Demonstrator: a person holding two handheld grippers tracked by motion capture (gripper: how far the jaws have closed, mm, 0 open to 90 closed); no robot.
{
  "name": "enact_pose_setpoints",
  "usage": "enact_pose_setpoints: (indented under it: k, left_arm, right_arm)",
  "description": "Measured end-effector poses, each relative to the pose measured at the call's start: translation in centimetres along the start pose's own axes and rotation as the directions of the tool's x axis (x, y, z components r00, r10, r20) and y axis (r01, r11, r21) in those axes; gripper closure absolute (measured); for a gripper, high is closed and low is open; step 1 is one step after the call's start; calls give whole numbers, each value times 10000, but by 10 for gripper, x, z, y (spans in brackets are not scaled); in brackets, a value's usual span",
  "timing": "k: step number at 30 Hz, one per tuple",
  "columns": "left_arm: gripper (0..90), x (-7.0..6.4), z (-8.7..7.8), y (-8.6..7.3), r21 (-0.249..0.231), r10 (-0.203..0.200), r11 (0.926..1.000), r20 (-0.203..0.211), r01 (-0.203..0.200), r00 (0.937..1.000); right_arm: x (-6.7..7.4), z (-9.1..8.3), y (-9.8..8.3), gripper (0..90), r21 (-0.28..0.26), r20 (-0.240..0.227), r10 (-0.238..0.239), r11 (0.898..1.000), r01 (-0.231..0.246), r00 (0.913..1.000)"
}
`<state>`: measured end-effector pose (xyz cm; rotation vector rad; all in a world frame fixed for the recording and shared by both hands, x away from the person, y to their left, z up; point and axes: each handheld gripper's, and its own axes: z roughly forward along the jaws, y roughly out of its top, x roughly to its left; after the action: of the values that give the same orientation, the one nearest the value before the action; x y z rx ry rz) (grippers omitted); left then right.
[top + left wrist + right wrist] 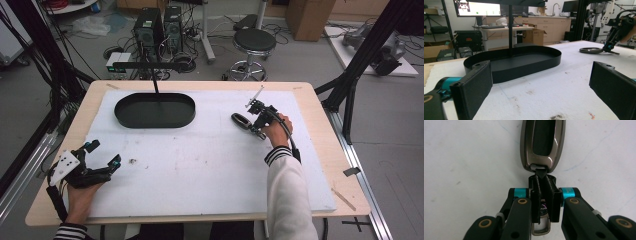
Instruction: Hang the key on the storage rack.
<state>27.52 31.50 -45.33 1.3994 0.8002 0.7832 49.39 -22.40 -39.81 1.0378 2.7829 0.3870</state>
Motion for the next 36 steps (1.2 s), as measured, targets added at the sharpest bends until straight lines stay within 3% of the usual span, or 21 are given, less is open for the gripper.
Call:
enact_pose_setpoints:
  k: [4, 8, 11, 13, 15, 18, 20, 21, 23, 26, 27, 28, 29, 30, 32, 36]
  left_arm:
    - [53, 0, 0, 0, -8, -59, 10000, -86, 59, 9999]
    - [53, 1, -1, 1, 46, -52, 10000, -267, 53, 9996]
    - [53, 1, -2, 1, 165, -38, 9999, -338, 44, 9994]
    - [53, 3, -2, 2, 209, -88, 9997, -358, 96, 9993]
    - [53, 3, -3, 5, 205, -428, 9988, -290, 434, 9987]
    - [53, 4, -3, 7, 353, -497, 9981, -173, 502, 9986]
    - [53, 4, -3, 10, 513, -537, 9973, 31, 534, 9986]
    - [53, 4, -2, 14, 598, -498, 9971, 275, 481, 9984]
    - [53, 5, 1, 20, 772, -482, 9961, 622, 433, 9969]
    - [53, 4, 6, 31, 980, -384, 9948, 1165, 270, 9925]
    - [53, 4, 6, 31, 980, -384, 9948, 1165, 270, 9925]
    - [53, 4, 10, 39, 1022, -347, 9946, 1484, 196, 9883]
    - [53, 4, 10, 39, 1022, -347, 9946, 1484, 196, 9883]
    - [53, 3, 15, 48, 1024, -350, 9946, 1825, 164, 9826]
    - [53, 1, 20, 56, 1104, -280, 9939, 2139, 44, 9765]
    - [53, -6, 33, 67, 1210, -171, 9925, 2921, -192, 9562]
  right_arm:
    - [3, -4, 1, 847, -264, 103, -160, 9995, 163, 9998]
    - [7, -13, 2, 851, -1023, 5, -407, 9939, 405, 9992]
    - [9, -18, 2, 852, -1291, -28, -609, 9898, 601, 9981]
    - [11, -22, 2, 853, -1640, -31, -728, 9839, 713, 9973]
    - [15, -28, 0, 857, -2276, -335, -853, 9708, 755, 9958]
    - [18, -33, -1, 859, -2567, -374, -1032, 9623, 903, 9940]
    - [21, -39, -2, 861, -2842, -432, -1274, 9524, 1101, 9909]
    - [25, -45, -2, 862, -3182, -547, -1457, 9403, 1211, 9878]
    - [28, -50, -3, 863, -3441, -564, -1652, 9290, 1362, 9846]
    - [31, -56, -5, 863, -3841, -758, -1881, 9118, 1454, 9792]
    - [32, -58, -5, 863, -3965, -815, -1942, 9062, 1470, 9776]
    - [34, -60, -6, 864, -4103, -865, -2047, 8991, 1524, 9750]
    - [36, -63, -6, 864, -4276, -900, -2179, 8897, 1599, 9718]
    - [37, -65, -6, 864, -4419, -978, -2264, 8824, 1616, 9691]
    - [41, -69, -7, 864, -4717, -1063, -2472, 8652, 1701, 9631]
    - [47, -77, -8, 864, -5195, -1308, -2754, 8373, 1707, 9524]
